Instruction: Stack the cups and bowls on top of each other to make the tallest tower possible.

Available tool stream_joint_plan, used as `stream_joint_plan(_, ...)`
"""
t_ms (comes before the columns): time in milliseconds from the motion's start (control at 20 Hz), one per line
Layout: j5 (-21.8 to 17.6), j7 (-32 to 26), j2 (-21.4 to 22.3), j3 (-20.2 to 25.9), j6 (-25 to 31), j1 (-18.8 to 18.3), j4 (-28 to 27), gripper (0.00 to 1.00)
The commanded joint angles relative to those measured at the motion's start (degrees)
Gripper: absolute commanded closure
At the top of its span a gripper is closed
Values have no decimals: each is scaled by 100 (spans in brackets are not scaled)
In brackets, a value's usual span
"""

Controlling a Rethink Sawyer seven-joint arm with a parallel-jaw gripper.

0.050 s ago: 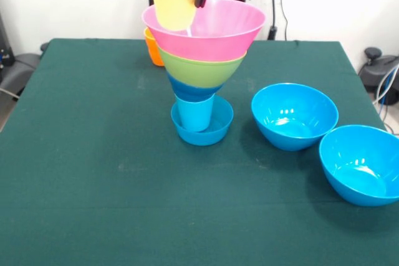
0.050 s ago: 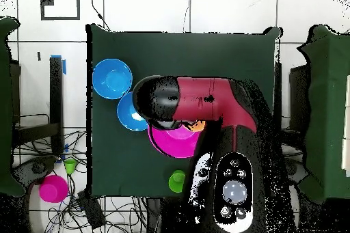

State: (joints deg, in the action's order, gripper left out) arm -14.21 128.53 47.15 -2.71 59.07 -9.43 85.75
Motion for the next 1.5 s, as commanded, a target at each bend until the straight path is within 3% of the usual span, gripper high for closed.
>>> stream_joint_plan(50, 185, 798, -250, 203, -679, 219, 436, 100)
stream_joint_plan(650, 545, 848, -385, 157, -1073, 367, 453, 100)
stream_joint_plan(950, 646, 959, -456, -48, -570, 520, 335, 100)
stream_joint_plan(1500, 518, 931, -757, -384, -988, 717, 333, 100)
